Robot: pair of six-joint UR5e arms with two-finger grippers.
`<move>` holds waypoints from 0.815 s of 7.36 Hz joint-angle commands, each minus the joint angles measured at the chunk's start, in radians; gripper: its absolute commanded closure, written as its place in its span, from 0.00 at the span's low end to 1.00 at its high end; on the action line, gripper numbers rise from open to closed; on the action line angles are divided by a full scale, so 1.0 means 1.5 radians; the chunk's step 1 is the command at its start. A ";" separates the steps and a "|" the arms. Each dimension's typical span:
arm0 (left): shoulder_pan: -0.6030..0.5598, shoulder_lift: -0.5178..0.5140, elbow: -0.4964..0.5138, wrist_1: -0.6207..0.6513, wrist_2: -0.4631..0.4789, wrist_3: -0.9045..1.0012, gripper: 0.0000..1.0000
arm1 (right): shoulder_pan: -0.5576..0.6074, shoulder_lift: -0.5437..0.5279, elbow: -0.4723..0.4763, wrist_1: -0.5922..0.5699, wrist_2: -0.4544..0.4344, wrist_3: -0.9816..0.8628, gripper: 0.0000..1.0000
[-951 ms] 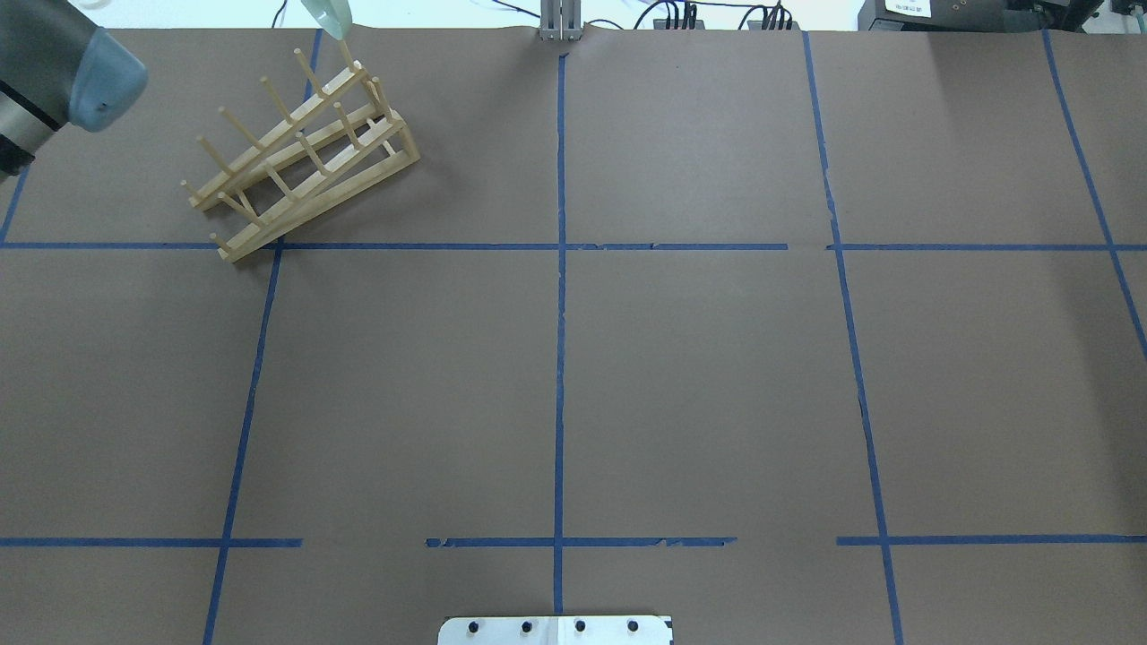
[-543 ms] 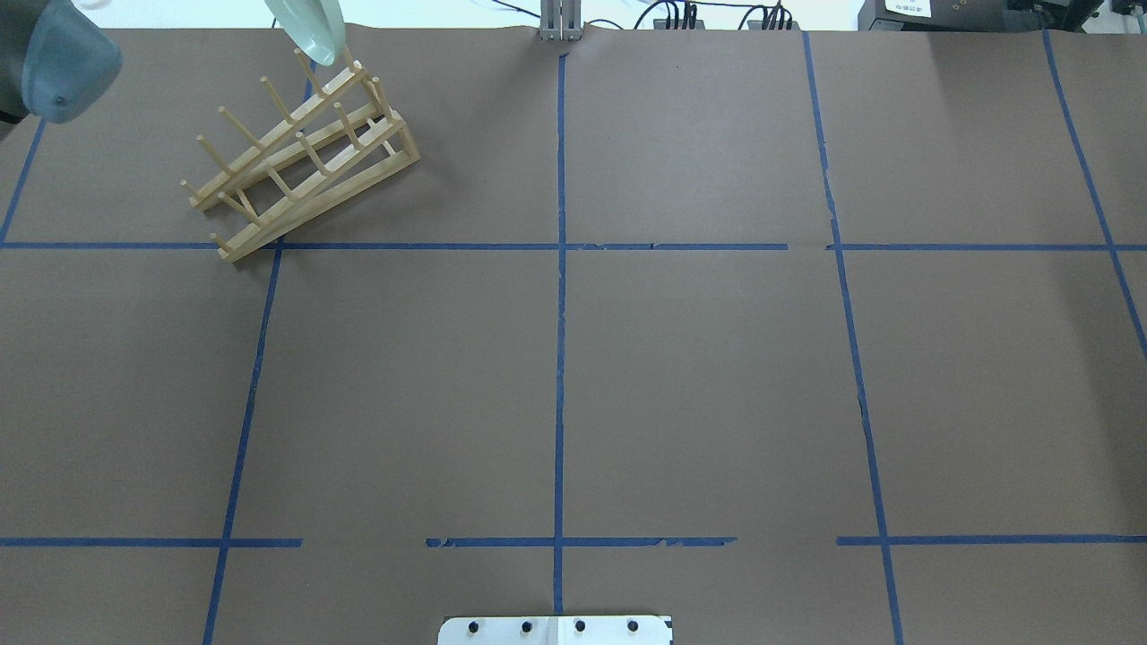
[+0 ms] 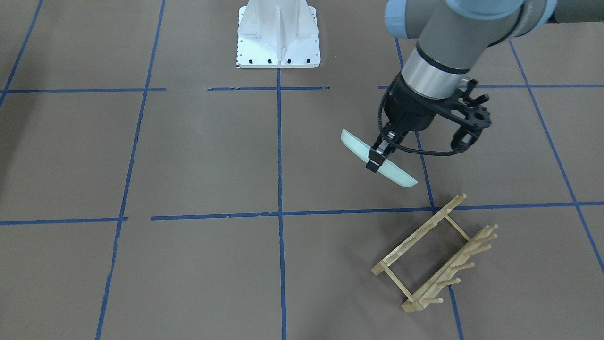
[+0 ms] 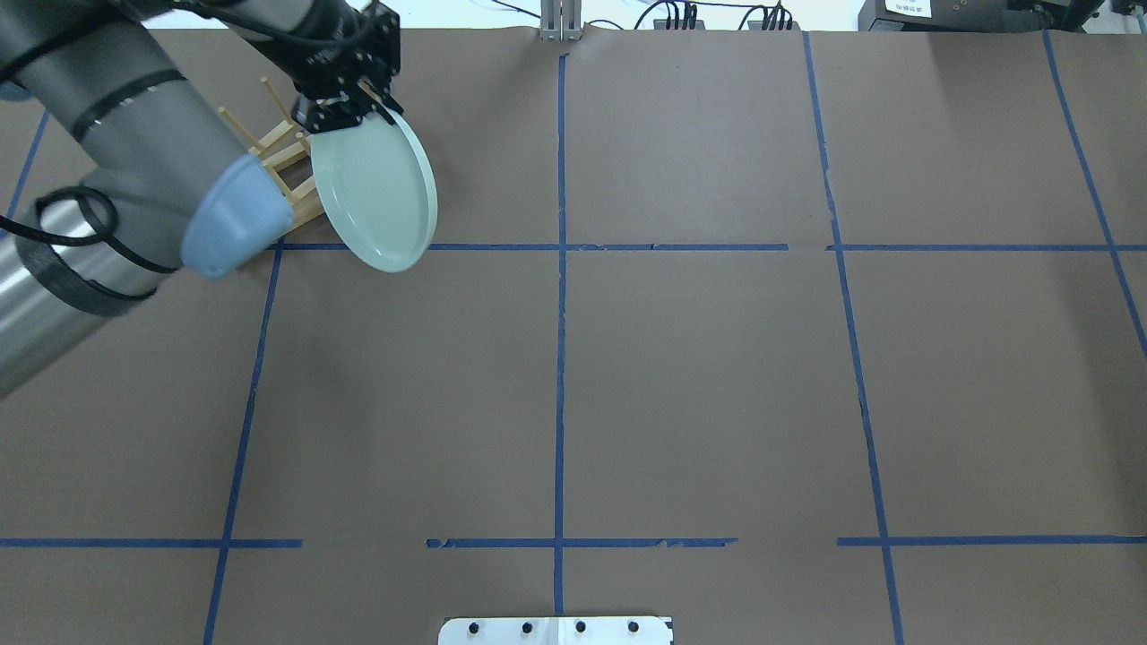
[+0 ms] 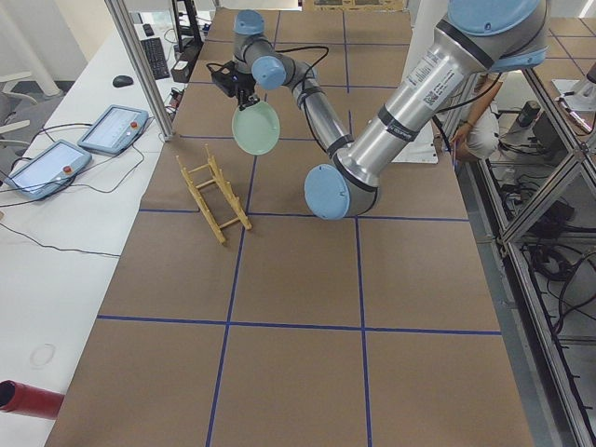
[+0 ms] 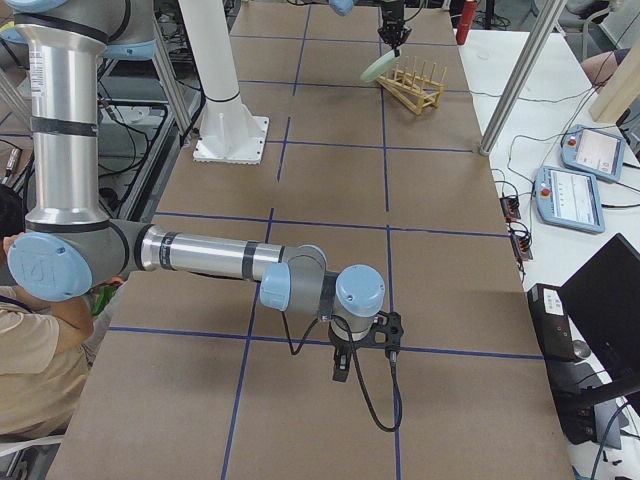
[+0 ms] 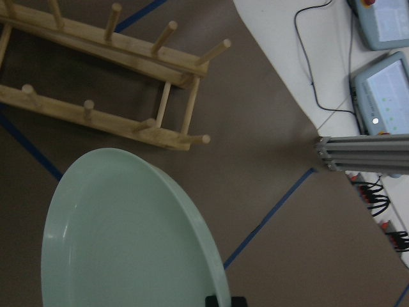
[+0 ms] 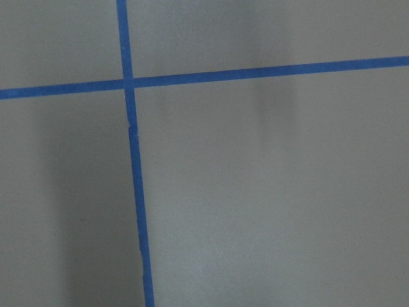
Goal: Place plate on table
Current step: 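Carry the plate with the left gripper toward the robot, tilting it flat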
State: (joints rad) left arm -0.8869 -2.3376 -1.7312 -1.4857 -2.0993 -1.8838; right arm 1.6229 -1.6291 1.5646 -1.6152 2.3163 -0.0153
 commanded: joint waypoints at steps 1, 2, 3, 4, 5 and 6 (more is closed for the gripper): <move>0.099 -0.084 0.151 0.135 0.006 0.039 1.00 | 0.000 -0.001 0.000 0.000 0.000 0.000 0.00; 0.125 -0.147 0.276 0.167 0.007 0.098 1.00 | 0.000 -0.001 0.001 0.000 0.000 0.000 0.00; 0.128 -0.149 0.284 0.213 0.010 0.137 1.00 | 0.000 0.000 0.000 0.000 0.000 0.000 0.00; 0.160 -0.148 0.283 0.288 0.011 0.212 1.00 | 0.000 0.000 0.001 0.000 0.000 0.000 0.00; 0.180 -0.143 0.300 0.297 0.011 0.222 1.00 | 0.000 -0.001 0.000 0.000 0.000 0.000 0.00; 0.197 -0.144 0.320 0.299 0.010 0.222 1.00 | 0.000 -0.001 0.000 0.000 0.000 0.000 0.00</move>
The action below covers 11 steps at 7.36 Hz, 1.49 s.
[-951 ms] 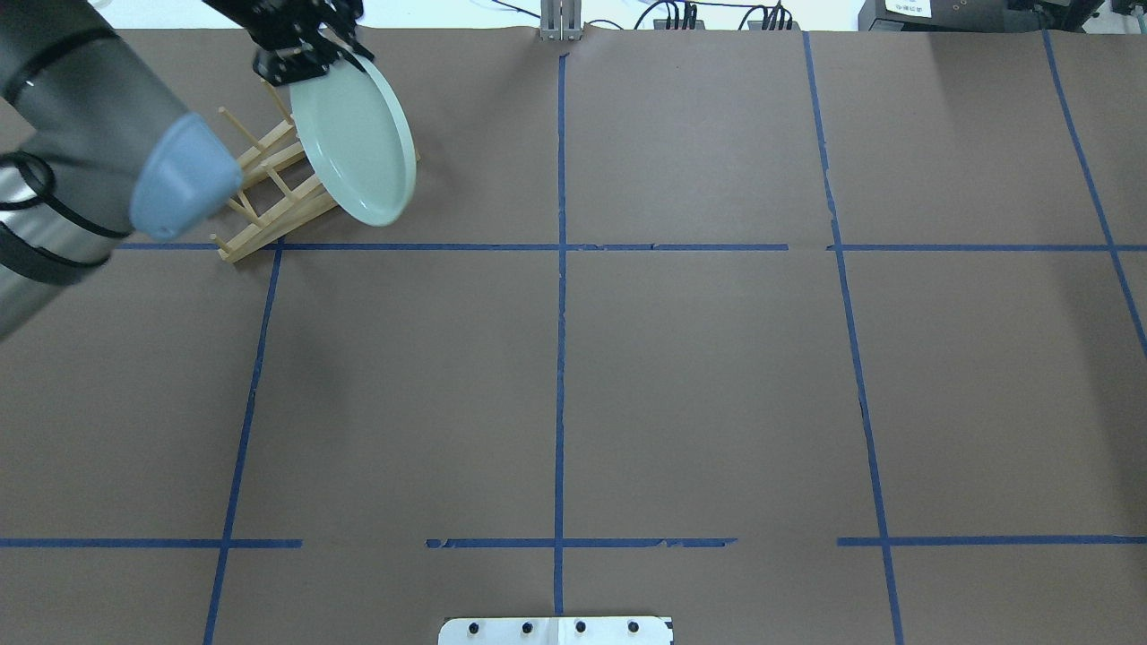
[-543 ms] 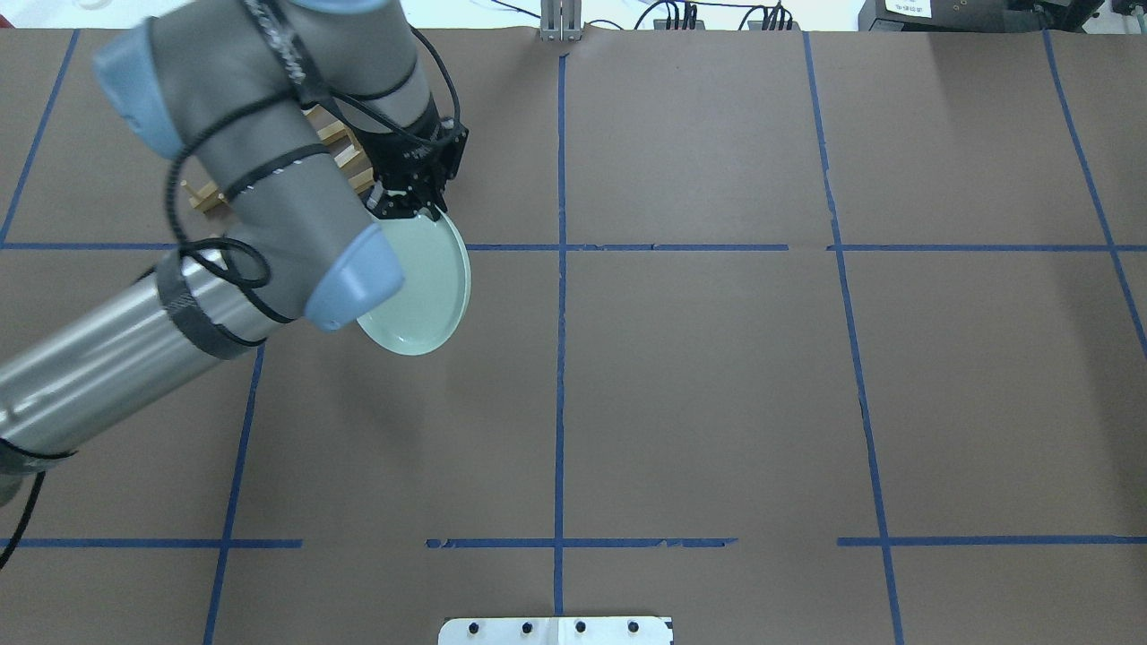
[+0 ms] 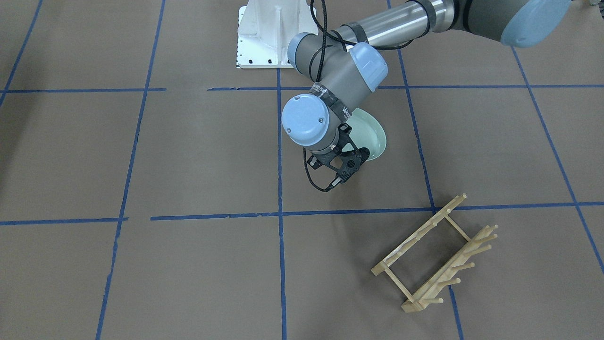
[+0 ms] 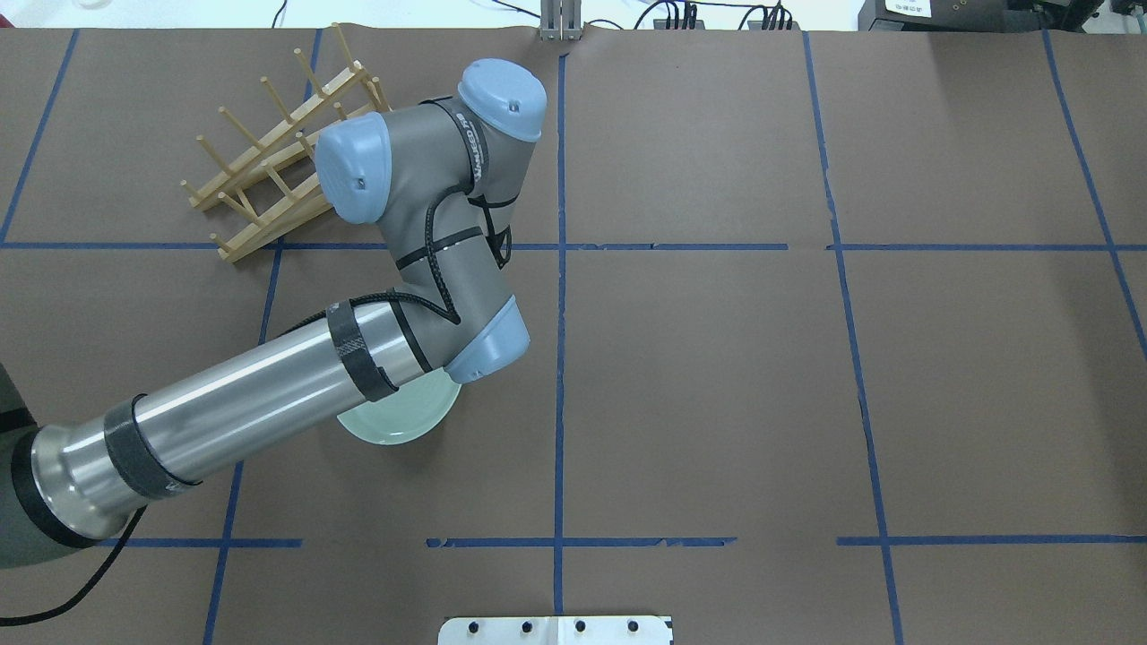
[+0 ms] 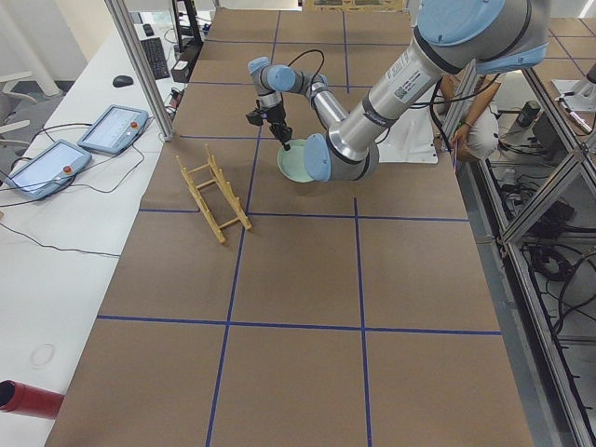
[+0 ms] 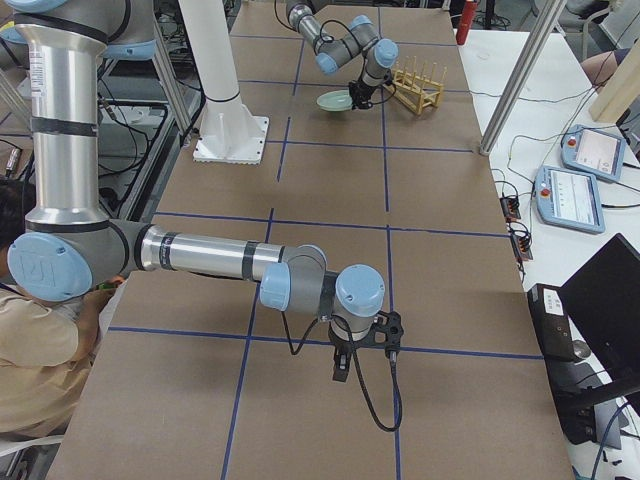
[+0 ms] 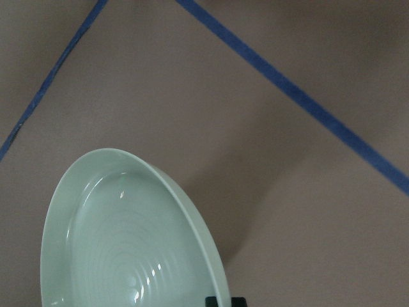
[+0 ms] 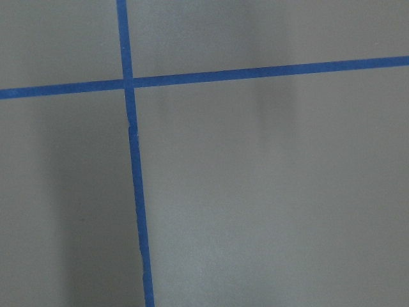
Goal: Place plate on table
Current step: 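Carry the plate with the left gripper toward the robot, tilting it flat, then lower the plate flat onto the table and open the left gripper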
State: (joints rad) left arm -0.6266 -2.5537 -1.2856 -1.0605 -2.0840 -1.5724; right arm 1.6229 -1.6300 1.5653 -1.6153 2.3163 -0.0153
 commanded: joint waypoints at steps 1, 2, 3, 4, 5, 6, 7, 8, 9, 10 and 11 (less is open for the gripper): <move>0.031 -0.001 0.025 0.015 -0.001 0.009 1.00 | 0.000 0.000 0.000 0.000 0.000 0.000 0.00; 0.035 0.000 0.026 0.008 0.000 0.009 0.88 | 0.000 0.001 0.001 0.000 0.000 0.000 0.00; 0.034 -0.006 0.024 -0.019 0.032 0.010 0.80 | 0.000 0.000 0.001 0.000 0.000 0.000 0.00; 0.034 -0.009 0.026 -0.026 0.095 0.013 0.77 | 0.000 0.000 0.001 0.000 0.000 0.000 0.00; 0.034 -0.009 0.029 -0.037 0.139 0.016 0.42 | 0.000 0.000 0.001 0.000 0.000 0.000 0.00; 0.034 -0.012 0.023 -0.038 0.166 0.016 0.00 | 0.000 0.000 0.000 0.000 0.000 0.000 0.00; 0.018 -0.014 -0.006 -0.045 0.168 0.015 0.00 | 0.000 0.000 0.001 0.000 0.000 0.000 0.00; -0.018 -0.003 -0.039 -0.091 0.162 0.006 0.00 | 0.000 0.000 0.000 0.000 0.000 0.000 0.00; -0.085 0.025 -0.072 -0.142 0.131 0.016 0.00 | 0.000 0.001 0.000 0.000 0.000 0.000 0.00; -0.138 0.088 -0.139 -0.158 0.072 0.082 0.00 | 0.000 0.001 0.000 0.000 0.000 0.000 0.00; -0.177 0.159 -0.242 -0.154 0.067 0.217 0.00 | 0.000 0.000 0.000 0.000 0.000 0.000 0.00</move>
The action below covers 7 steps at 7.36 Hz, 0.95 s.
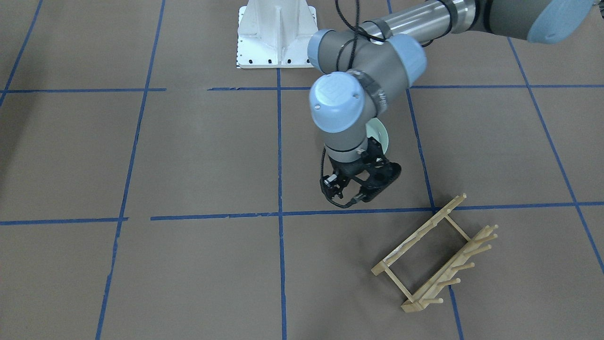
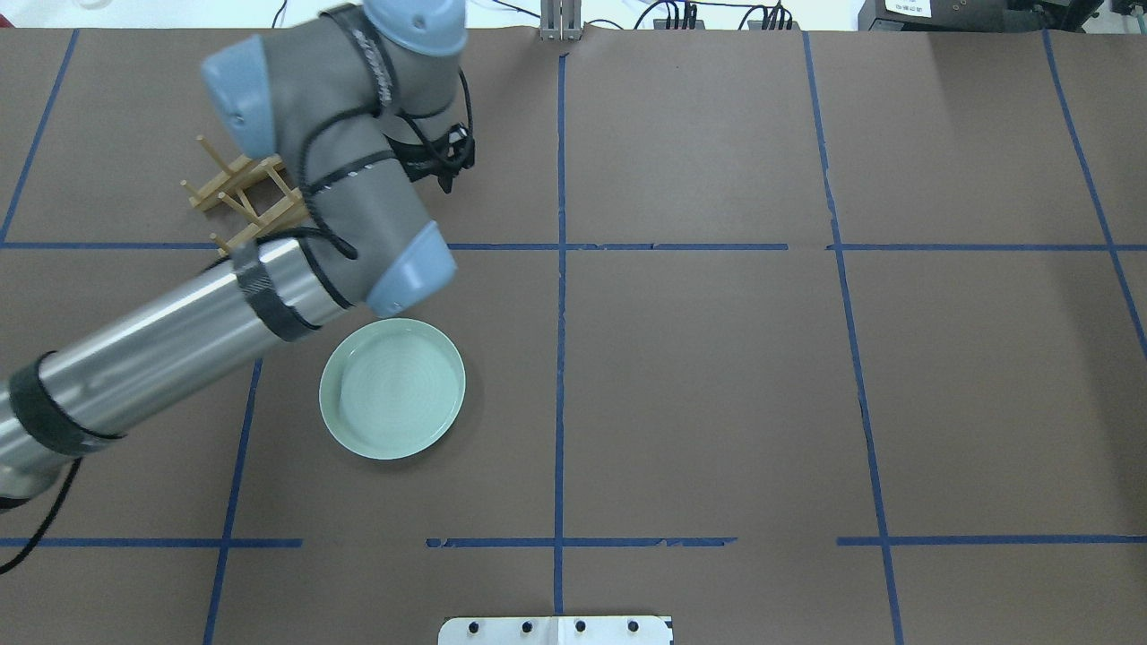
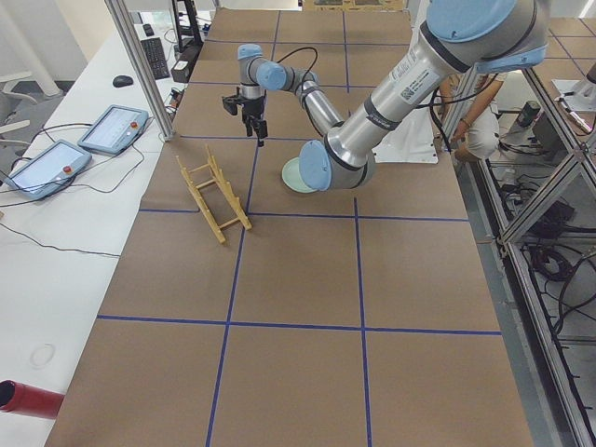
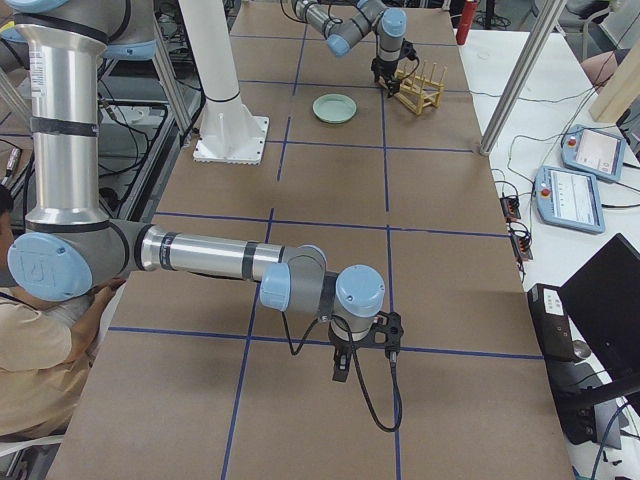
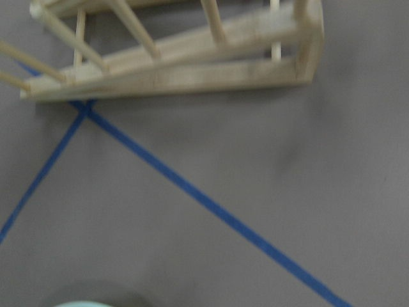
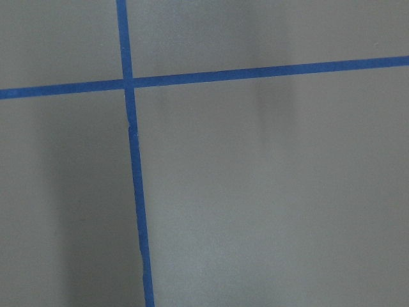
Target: Place plate on table
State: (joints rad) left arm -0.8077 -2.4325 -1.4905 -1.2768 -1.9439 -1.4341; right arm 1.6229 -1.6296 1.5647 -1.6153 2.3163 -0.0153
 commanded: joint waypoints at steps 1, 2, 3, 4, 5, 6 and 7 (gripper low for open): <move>-0.130 0.148 -0.189 -0.014 -0.041 0.237 0.00 | 0.000 -0.001 0.000 0.000 0.000 0.000 0.00; -0.217 0.196 -0.211 -0.012 -0.109 0.398 0.00 | 0.000 0.000 0.000 0.000 0.000 0.000 0.00; -0.306 0.247 -0.215 -0.013 -0.136 0.550 0.00 | 0.000 -0.001 0.000 0.000 0.000 0.000 0.00; -0.398 0.299 -0.206 -0.007 -0.181 0.700 0.00 | 0.000 -0.001 0.000 0.000 0.000 0.000 0.00; -0.485 0.411 -0.203 -0.018 -0.209 0.904 0.00 | 0.000 0.000 0.000 0.000 0.000 0.000 0.00; -0.548 0.471 -0.147 -0.038 -0.210 1.034 0.00 | 0.000 -0.001 0.000 0.000 0.000 0.000 0.00; -0.571 0.475 -0.111 -0.058 -0.224 1.041 0.00 | 0.000 -0.001 0.000 0.000 0.000 0.000 0.00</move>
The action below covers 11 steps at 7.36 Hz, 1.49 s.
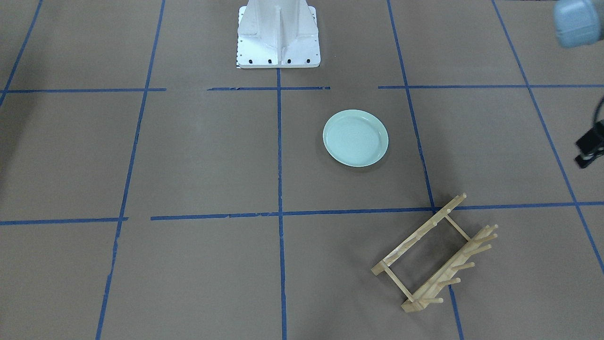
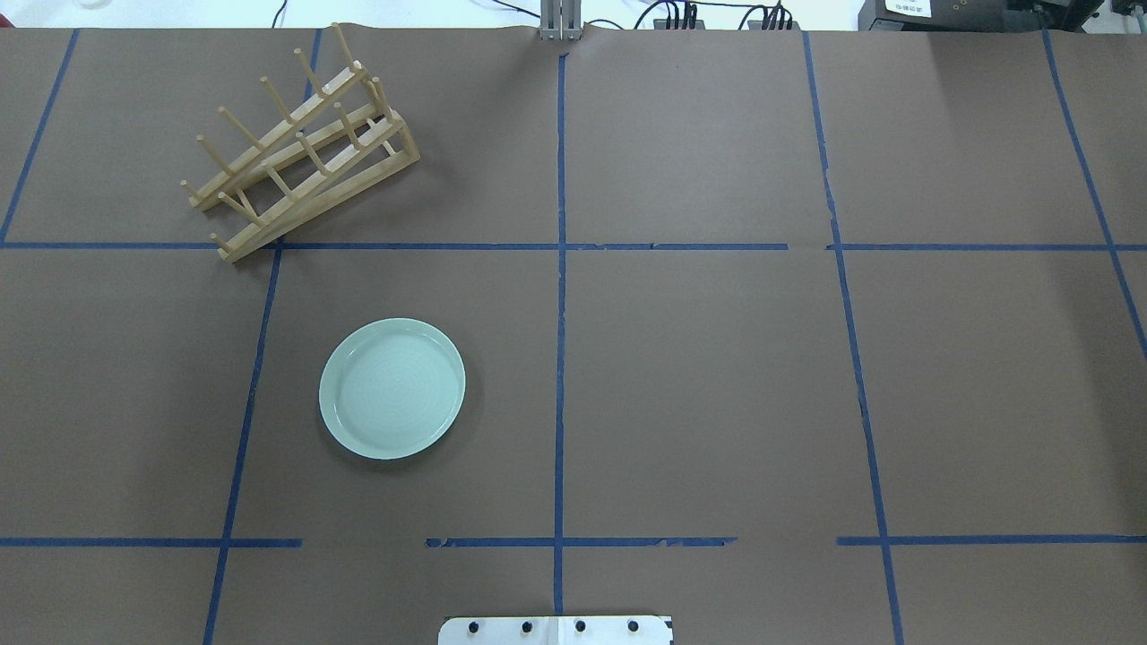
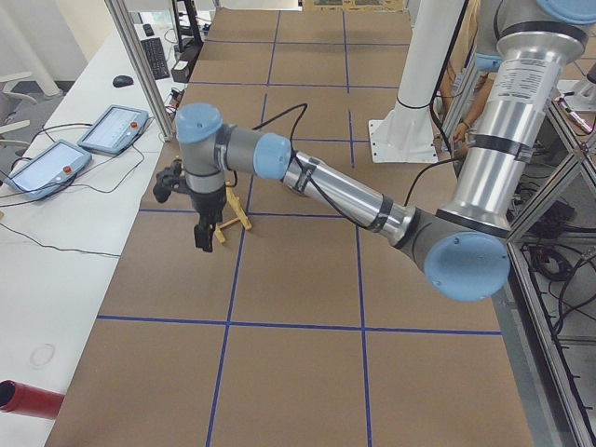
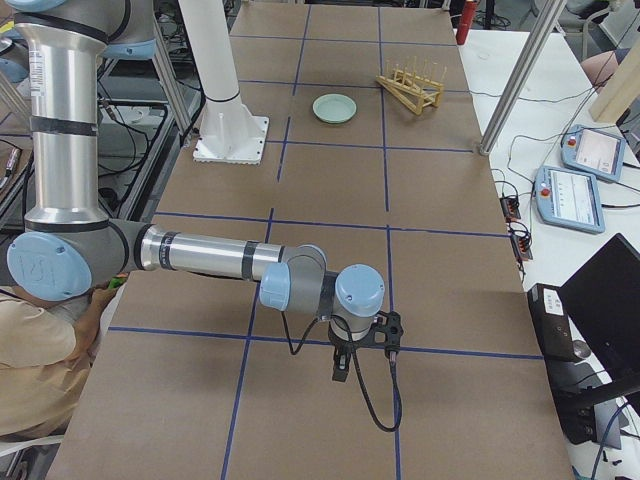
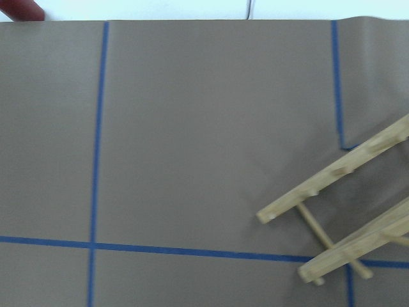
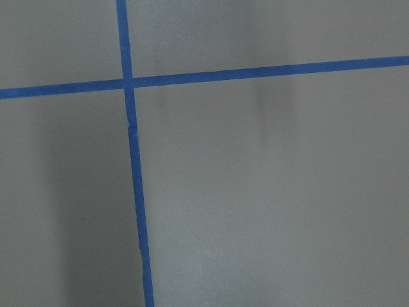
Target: Place plate on table
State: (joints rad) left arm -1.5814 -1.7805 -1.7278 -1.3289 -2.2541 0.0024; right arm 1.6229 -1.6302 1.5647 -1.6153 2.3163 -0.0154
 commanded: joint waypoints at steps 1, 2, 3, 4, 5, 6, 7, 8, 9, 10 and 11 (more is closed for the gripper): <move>-0.053 0.037 0.068 -0.024 -0.056 0.076 0.00 | 0.000 0.000 0.000 0.000 0.000 0.000 0.00; -0.052 0.037 0.080 -0.025 -0.093 0.061 0.00 | 0.000 0.000 0.000 0.000 0.000 0.000 0.00; -0.049 0.036 0.089 -0.040 -0.106 0.051 0.00 | 0.000 0.000 0.000 0.000 0.000 0.000 0.00; -0.049 0.049 0.115 -0.089 -0.107 0.054 0.00 | 0.000 0.001 0.000 0.000 0.000 0.000 0.00; -0.049 0.080 0.119 -0.152 -0.107 0.051 0.00 | 0.000 0.000 0.000 0.000 0.000 0.000 0.00; -0.049 0.105 0.120 -0.181 -0.105 0.050 0.00 | 0.000 0.000 0.000 0.000 0.000 0.000 0.00; -0.049 0.110 0.120 -0.184 -0.105 0.049 0.00 | 0.000 0.000 0.000 0.000 0.000 0.000 0.00; -0.049 0.110 0.114 -0.184 -0.106 0.046 0.00 | 0.000 0.000 0.000 0.000 0.000 0.000 0.00; -0.049 0.110 0.114 -0.183 -0.106 0.045 0.00 | 0.000 0.001 0.000 0.000 0.000 0.000 0.00; -0.049 0.110 0.115 -0.180 -0.107 0.038 0.00 | 0.000 0.000 0.000 0.000 0.000 0.000 0.00; -0.049 0.109 0.100 -0.183 -0.107 -0.054 0.00 | 0.000 0.001 0.000 0.000 0.000 0.000 0.00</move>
State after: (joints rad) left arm -1.6552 -1.6161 -1.5612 -1.6009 -2.4139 0.0298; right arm 1.6229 -1.6299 1.5647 -1.6153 2.3163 -0.0153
